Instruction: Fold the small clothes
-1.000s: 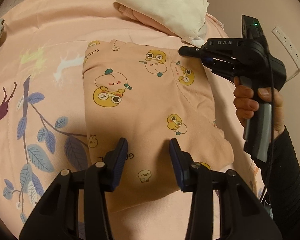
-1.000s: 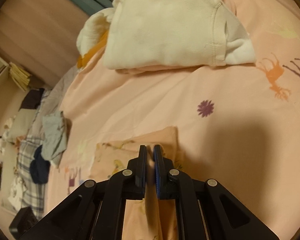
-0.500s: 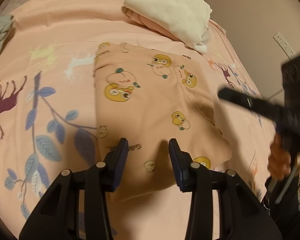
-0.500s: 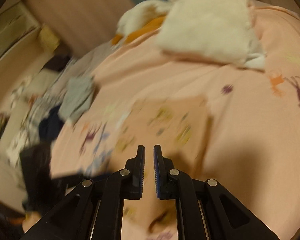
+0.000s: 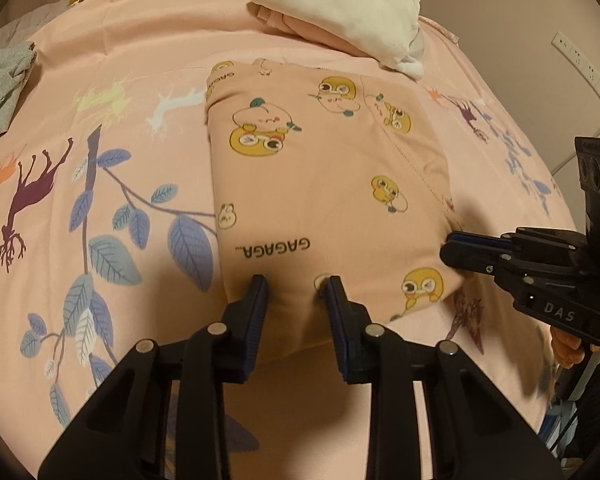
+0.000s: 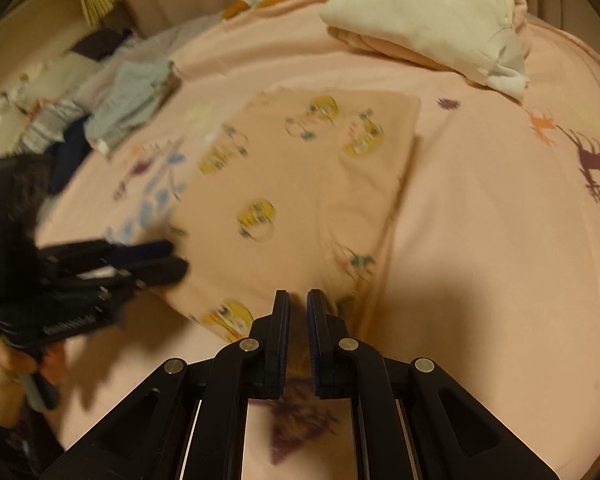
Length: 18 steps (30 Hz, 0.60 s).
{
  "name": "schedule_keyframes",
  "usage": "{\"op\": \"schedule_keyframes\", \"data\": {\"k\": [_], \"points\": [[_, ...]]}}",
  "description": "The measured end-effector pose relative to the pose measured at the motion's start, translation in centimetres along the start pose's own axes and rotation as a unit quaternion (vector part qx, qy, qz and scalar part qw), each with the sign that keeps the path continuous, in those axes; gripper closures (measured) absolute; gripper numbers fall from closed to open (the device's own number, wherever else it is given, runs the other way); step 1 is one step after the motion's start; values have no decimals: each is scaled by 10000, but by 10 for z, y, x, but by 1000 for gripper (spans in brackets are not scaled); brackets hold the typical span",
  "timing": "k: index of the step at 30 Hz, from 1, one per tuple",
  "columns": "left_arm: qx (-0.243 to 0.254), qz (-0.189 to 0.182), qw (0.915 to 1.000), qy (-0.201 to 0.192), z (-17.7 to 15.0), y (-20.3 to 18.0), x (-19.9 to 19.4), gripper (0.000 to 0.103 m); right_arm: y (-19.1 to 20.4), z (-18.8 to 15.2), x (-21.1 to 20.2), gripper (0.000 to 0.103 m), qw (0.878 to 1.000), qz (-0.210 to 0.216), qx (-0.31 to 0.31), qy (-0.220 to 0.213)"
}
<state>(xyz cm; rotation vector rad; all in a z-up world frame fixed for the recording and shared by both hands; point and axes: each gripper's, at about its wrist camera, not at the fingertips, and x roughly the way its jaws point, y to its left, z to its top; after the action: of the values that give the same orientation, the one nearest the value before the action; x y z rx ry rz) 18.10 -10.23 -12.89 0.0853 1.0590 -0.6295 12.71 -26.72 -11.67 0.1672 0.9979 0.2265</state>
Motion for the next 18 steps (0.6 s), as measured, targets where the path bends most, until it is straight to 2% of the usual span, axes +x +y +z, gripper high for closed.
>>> {"op": "schedule_keyframes", "data": {"k": [18], "points": [[-155,28,9999,13,-15,6,-9,72,-13,-25,-10,95,9990,162,413,-72]]}}
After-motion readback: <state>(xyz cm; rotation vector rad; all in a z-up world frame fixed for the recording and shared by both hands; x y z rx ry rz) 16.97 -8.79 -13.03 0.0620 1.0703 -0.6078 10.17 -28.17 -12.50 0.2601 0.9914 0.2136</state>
